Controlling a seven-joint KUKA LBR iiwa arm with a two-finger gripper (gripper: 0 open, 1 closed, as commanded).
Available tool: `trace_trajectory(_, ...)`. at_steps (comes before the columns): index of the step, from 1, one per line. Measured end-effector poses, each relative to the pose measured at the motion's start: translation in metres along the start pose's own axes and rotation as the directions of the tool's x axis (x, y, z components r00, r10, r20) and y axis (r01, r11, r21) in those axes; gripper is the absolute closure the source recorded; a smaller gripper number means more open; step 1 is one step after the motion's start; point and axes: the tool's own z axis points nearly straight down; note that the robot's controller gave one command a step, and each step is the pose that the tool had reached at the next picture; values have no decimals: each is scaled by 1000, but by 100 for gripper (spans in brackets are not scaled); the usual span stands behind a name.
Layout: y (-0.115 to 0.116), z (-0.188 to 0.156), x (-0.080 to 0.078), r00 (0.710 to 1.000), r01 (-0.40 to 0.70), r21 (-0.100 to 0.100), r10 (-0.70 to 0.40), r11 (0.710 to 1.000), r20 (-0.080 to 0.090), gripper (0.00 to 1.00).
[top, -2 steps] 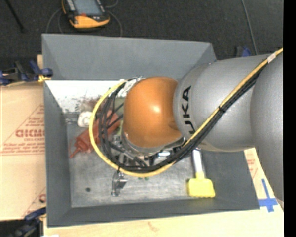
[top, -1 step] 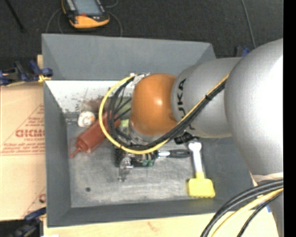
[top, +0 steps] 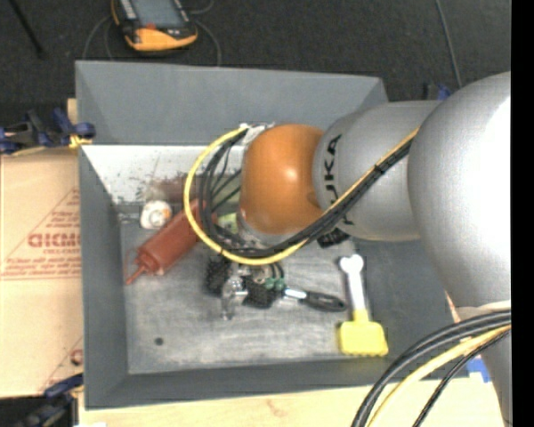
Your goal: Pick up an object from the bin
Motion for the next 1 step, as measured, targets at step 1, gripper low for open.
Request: trace_trajectory(1,-67,-12,-5,994,-113,-2,113,994,2,0)
